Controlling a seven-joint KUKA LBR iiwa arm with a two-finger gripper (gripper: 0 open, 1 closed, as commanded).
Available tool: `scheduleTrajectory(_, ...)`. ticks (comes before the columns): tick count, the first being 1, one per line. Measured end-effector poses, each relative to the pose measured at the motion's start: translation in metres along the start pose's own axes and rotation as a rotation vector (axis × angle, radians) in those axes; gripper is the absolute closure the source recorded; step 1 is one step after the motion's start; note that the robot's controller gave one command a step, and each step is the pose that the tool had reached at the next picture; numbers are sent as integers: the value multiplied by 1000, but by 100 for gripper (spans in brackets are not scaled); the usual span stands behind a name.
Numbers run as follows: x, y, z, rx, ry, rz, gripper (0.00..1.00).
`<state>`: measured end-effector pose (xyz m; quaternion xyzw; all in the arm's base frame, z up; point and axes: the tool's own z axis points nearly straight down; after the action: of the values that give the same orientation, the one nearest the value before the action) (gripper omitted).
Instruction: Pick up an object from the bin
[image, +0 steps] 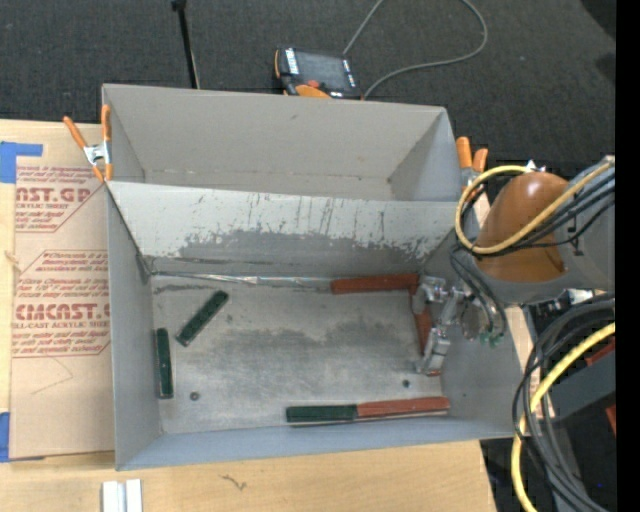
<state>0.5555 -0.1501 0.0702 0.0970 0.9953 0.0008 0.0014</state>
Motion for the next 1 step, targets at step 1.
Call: scheduleTrajectory(1,45,-8,0,-6,0,-488,0)
